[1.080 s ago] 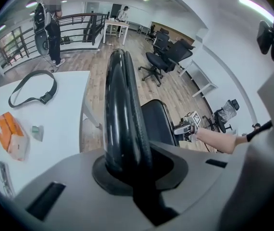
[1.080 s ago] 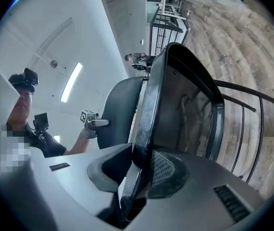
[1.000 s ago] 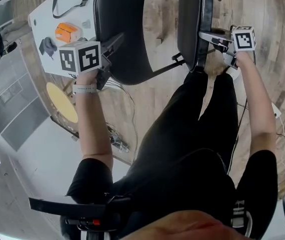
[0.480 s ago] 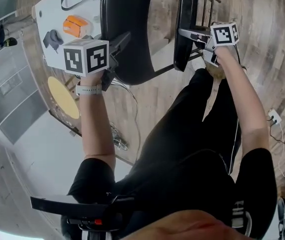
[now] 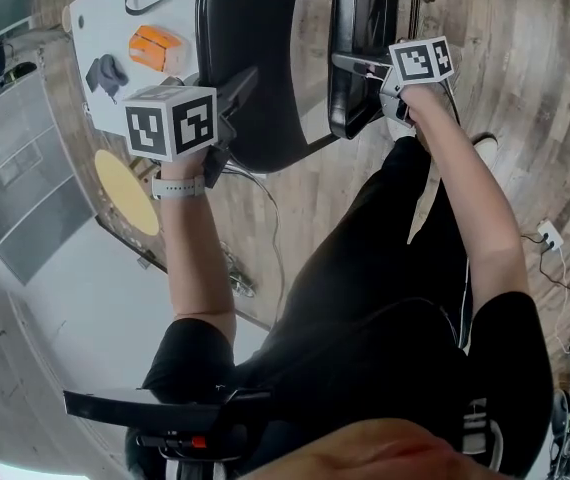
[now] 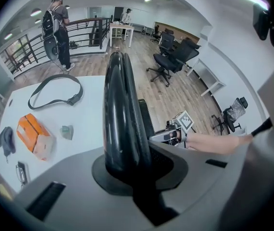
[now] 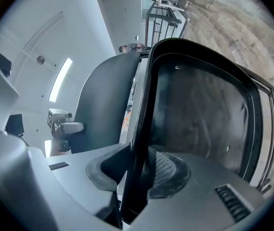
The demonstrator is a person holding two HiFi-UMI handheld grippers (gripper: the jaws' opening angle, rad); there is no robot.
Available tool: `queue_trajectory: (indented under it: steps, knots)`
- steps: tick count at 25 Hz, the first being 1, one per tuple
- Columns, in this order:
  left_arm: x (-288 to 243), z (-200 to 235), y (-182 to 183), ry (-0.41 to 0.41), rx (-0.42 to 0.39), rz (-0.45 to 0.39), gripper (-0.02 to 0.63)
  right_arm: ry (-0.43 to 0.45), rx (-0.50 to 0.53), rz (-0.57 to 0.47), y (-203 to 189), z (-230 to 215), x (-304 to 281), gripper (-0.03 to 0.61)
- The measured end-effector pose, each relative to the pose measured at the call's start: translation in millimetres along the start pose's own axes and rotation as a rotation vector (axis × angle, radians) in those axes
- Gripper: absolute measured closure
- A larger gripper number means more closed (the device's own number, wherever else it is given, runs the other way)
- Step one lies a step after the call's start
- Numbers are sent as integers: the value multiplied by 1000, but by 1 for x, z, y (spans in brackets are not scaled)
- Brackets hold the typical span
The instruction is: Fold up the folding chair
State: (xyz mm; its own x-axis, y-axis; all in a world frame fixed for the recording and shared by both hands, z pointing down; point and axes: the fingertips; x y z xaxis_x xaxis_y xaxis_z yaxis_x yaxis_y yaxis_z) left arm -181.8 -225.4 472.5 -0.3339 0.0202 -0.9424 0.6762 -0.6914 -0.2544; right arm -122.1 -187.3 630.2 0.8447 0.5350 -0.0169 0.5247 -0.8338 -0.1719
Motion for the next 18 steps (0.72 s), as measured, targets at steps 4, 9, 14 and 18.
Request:
queue_trajectory:
  steps: [4, 9, 14, 18]
  knots:
    - [1, 14, -5, -8, 6, -3, 557, -10, -7, -2, -2, -2, -15, 479]
    - [3, 26, -7, 1, 6, -8, 557, -35, 19, 17, -1, -5, -40, 472]
    - [0, 34, -10, -4, 7, -14, 555, -35, -2, -11, -2, -9, -44, 471]
    - [-1, 34, -10, -12, 2, -16, 552, -43, 2, -6, -3, -11, -43, 469]
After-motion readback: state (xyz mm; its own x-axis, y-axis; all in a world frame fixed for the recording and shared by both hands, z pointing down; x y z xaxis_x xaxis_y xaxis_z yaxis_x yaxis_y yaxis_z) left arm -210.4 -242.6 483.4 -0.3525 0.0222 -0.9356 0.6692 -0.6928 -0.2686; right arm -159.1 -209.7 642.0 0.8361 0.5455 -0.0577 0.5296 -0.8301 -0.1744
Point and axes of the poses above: the fingertips, and each gripper's own axes: x backward along the fingers, z to its left, y out of its top
